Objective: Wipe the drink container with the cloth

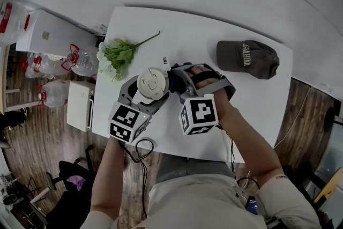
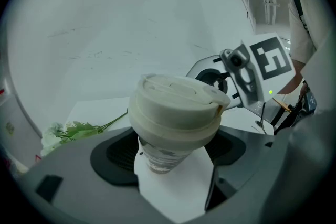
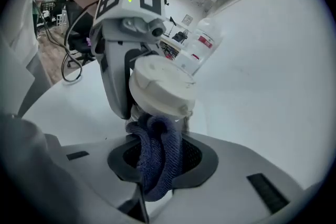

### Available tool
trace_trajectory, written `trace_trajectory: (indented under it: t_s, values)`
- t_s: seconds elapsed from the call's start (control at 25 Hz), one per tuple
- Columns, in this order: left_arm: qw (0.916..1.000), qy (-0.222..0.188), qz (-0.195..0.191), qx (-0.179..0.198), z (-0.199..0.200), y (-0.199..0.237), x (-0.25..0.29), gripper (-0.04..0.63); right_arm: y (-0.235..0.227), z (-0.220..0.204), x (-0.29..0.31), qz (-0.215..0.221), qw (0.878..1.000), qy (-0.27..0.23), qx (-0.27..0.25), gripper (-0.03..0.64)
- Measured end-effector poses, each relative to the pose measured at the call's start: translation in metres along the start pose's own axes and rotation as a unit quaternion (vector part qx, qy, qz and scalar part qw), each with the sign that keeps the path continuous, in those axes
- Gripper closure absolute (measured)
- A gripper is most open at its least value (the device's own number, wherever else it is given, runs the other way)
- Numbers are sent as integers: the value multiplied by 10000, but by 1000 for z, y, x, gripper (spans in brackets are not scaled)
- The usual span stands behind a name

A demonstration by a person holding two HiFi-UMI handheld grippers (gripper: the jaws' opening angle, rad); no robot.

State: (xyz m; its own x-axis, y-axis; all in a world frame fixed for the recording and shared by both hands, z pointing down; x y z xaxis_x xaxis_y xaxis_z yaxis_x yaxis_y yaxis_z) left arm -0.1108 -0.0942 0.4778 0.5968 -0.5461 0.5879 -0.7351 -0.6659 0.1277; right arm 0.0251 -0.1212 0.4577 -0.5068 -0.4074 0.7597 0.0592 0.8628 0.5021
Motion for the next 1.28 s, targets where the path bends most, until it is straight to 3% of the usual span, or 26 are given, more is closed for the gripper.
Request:
trace_trajectory:
  t_s: [0.2, 0.32, 0.44, 0.6, 0.84, 1.04, 1.28]
  values:
    - [9999, -49, -55, 68, 3, 0, 1, 193, 10, -20, 56, 336, 9994, 97, -78, 503]
    - [9999, -76, -63, 80, 2, 0, 2, 193, 28, -28, 79, 521, 9981, 311, 140, 506]
    - [10000, -80, -28, 43, 0, 1, 2, 193, 42, -31, 84, 670, 9954, 307, 607, 512]
    - [10000, -16, 2, -3, -2, 1, 1, 193, 54, -21, 67, 869, 9944, 387, 459, 507]
    - [10000, 33, -37, -44, 0, 2, 1, 193, 29, 3, 8, 702, 9931, 179, 927, 506]
    - [9999, 104, -42, -73, 1, 0, 3, 193, 10, 9, -8, 420, 9969, 523, 419, 494]
    - [9999, 140, -17, -85, 3, -1, 3, 193, -3, 1, 24, 606, 9943, 760, 444, 495]
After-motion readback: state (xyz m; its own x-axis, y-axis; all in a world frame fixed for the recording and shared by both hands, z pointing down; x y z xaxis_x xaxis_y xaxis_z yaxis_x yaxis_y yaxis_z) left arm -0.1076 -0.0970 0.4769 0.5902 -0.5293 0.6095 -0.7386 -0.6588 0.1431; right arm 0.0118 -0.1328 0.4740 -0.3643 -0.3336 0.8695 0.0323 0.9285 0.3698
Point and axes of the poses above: the fingertips, and each gripper's own axes: x forward along the fingers, y to its left, z out of its top, the point moved 10 cm from there along -x, backward along the fingers, and after that the axes turned 1 degree about z, right-handed, at the moved point
